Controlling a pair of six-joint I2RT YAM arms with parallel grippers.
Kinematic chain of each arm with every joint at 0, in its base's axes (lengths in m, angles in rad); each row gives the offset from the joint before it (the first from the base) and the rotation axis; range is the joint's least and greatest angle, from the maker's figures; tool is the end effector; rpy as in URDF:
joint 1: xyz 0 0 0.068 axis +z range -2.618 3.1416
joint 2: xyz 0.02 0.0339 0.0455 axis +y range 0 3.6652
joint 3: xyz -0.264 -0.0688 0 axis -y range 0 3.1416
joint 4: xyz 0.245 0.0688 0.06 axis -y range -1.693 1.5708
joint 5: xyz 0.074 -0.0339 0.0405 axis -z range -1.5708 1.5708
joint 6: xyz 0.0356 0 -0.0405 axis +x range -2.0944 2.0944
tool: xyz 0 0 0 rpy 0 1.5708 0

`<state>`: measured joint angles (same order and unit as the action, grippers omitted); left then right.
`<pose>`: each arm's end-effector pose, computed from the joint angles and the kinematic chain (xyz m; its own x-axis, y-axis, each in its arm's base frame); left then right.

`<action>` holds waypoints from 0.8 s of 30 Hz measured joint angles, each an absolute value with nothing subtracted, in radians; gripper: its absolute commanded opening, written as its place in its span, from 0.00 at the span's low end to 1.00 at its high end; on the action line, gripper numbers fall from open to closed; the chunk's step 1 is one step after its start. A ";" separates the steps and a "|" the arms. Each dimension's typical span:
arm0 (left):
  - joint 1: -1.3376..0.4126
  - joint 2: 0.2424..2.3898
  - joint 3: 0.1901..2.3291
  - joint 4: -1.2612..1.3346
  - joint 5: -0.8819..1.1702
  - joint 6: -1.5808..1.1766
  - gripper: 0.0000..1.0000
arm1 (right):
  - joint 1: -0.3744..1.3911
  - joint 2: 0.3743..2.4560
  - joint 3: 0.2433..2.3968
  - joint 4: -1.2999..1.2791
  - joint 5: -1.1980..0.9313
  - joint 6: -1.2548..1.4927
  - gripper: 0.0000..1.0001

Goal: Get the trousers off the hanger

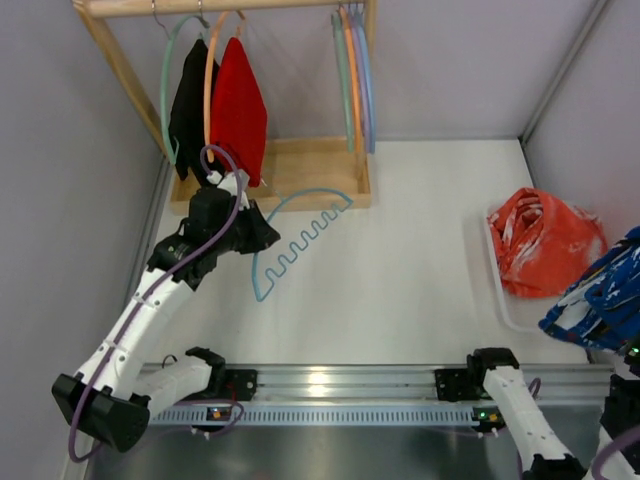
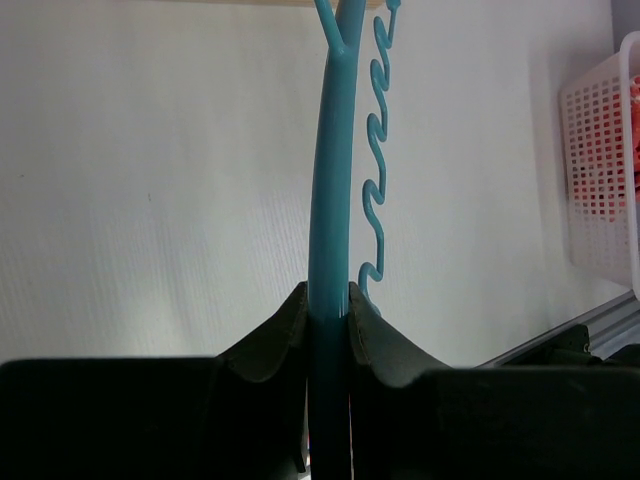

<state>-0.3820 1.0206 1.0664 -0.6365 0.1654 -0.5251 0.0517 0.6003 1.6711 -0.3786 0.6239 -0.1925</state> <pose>0.1969 -0.0854 0.3489 -0.6951 -0.2536 -0.6727 0.1689 0.8519 -0.4957 -0.0527 -0.0236 0.5721 0.5477 -0.1271 -0.8270 0.5216 0.8247 0.2187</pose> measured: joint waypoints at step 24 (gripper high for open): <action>-0.382 1.005 1.081 -0.636 0.168 -0.524 0.00 | -0.344 0.422 1.033 -0.381 0.699 -0.239 0.00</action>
<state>-0.3820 1.0046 1.0813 -0.6365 0.1680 -0.5236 -0.3439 0.4225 1.0328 -0.3813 0.6987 -0.2390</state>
